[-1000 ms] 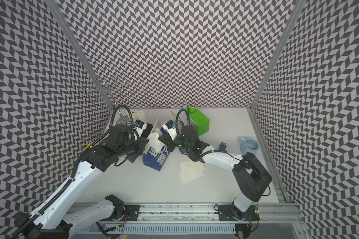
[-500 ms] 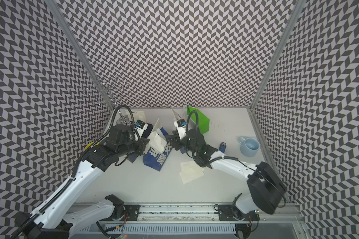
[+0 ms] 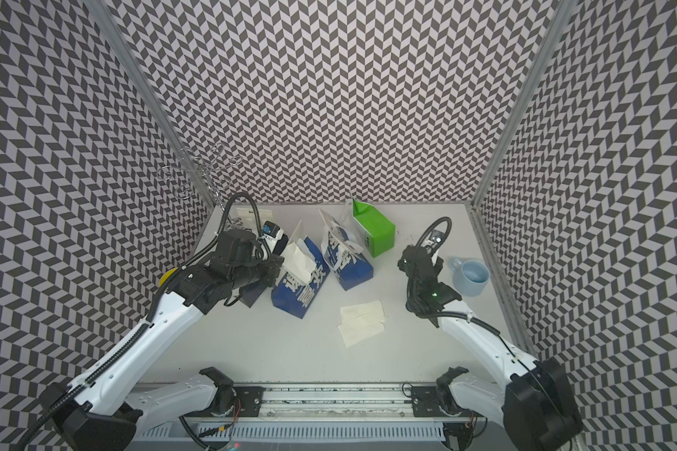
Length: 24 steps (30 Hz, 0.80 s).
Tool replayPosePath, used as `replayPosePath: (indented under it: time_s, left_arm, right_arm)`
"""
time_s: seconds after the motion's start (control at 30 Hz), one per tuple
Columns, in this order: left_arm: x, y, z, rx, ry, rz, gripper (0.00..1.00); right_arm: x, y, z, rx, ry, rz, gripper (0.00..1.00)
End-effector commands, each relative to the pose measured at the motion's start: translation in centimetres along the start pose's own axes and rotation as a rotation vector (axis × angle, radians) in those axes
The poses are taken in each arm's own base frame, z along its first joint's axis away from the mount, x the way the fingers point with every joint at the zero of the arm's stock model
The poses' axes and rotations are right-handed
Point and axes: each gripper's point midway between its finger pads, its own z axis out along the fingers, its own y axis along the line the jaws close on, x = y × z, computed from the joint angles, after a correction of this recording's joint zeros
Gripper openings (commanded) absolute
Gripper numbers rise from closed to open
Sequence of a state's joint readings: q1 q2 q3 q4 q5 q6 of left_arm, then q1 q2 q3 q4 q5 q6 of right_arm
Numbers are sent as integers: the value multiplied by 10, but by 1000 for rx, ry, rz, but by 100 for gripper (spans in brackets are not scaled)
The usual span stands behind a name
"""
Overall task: Staple the receipts to the bags
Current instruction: Pick up the stapler from the center of the board.
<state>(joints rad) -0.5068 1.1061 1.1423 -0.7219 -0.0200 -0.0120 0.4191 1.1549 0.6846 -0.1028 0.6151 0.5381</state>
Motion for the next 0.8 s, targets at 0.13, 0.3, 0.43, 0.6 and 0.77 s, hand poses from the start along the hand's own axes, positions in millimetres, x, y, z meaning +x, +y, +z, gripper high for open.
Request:
replayPosePath:
  time_s: [0.13,0.3,0.43,0.6,0.77]
  left_arm:
    - [6,-43,-7,177,38,96,0]
    - [15,-51,-3,160,114,155,0]
    - [15,-53,-6,139,125,188,0]
    - [6,-52,-17,134,112,194,0]
    - [-2,-55,-28,160,72,197,0]
  right_arm:
    - [75,-42,28,118,268,33,66]
    - [108,-50,40,124,367,22,65]
    - [132,-53,47,130,465,30,59]
    - [141,-49,50,108,494,41,37]
    - [116,-31,44,21,451,79,9]
